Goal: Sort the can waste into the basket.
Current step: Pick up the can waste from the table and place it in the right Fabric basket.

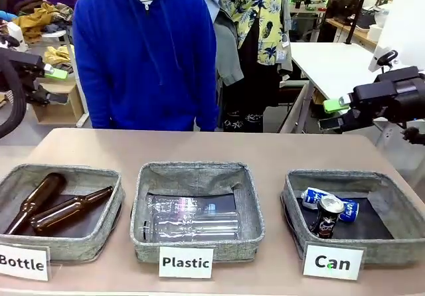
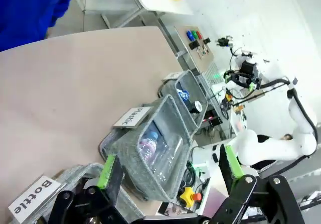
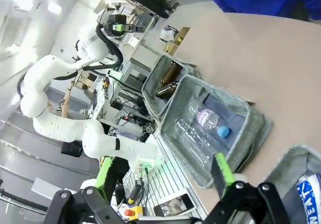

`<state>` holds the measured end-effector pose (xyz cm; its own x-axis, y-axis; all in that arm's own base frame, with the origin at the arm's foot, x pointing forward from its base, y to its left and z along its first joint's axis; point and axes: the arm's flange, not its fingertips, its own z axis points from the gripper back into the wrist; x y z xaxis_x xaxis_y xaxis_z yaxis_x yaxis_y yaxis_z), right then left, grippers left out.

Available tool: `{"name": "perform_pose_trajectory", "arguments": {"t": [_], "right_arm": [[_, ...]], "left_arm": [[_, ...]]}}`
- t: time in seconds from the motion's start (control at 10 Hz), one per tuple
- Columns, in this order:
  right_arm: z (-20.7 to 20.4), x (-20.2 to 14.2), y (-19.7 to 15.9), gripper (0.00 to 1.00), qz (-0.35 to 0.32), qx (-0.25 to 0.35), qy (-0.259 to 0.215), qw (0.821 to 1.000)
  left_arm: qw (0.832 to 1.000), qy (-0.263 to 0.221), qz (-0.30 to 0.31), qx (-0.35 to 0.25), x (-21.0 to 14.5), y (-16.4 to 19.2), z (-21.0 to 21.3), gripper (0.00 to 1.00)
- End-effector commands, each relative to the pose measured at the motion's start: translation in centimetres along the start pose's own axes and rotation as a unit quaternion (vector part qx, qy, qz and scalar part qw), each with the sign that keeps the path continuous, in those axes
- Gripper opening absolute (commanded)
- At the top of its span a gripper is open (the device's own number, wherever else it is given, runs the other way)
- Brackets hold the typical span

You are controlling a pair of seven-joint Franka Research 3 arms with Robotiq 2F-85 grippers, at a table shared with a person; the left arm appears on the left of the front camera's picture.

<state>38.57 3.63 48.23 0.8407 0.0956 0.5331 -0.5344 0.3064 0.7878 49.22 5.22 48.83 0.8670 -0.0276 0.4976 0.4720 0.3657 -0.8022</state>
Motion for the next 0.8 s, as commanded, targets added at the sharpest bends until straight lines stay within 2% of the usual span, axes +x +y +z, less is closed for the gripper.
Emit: {"name": "perform_pose_trajectory", "arguments": {"t": [0.0, 0.7], "right_arm": [[0.11, -0.10, 0.56, 1.00, 0.014, -0.002, 0.008, 1.000], [0.11, -0.10, 0.56, 1.00, 0.014, -0.002, 0.008, 1.000]], "left_arm": [[1.000, 0.023, -0.015, 0.007, -0.05, -2.50, -1.24, 1.00], [1.000, 0.023, -0.015, 0.007, -0.05, -2.50, -1.24, 1.00]]}}
